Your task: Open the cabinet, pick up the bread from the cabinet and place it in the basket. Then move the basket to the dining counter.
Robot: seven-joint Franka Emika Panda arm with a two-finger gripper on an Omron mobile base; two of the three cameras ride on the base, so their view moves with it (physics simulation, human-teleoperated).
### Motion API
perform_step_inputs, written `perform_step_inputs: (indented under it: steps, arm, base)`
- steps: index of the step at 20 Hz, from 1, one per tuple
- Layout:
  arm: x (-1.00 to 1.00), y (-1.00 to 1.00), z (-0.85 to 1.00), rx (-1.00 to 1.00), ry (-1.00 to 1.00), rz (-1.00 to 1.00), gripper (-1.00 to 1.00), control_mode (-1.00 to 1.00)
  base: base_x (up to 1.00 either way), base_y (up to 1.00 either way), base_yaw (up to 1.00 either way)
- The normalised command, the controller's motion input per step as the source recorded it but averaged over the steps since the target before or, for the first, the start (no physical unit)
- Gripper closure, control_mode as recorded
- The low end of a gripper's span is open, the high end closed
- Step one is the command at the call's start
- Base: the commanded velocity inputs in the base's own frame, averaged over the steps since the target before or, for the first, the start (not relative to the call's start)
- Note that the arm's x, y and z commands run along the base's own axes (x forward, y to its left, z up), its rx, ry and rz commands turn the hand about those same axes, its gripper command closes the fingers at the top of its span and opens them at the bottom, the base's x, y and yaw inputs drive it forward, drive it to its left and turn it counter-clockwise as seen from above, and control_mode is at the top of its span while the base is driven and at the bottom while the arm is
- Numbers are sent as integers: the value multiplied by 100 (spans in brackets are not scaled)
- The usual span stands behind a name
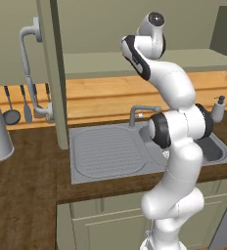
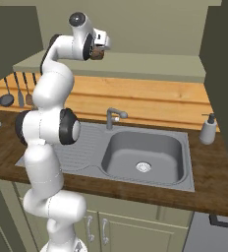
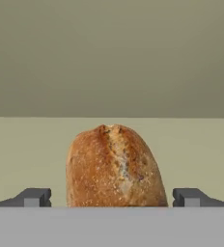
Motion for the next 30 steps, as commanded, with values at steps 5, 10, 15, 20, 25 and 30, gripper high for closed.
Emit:
perform_step_inputs:
  steps: [5,10,15,20,25,30]
  arm:
    - [32,0,-17,0,0,0,-100,-100]
    - [24,0,-26,0,1,0,-100,-100]
    - [3,0,-36,0,1,0,-100,-100]
    - [2,0,-36,3,0,0,-100,-100]
    - [0,1,-31,5,-1,0,100,-100]
    - [-10,10,-5,0,-13,0,100,-100]
  base:
    - [0,0,0]
    - [0,0,0]
    - [0,0,0]
    - [0,0,0]
    - [0,0,0]
    - [0,0,0]
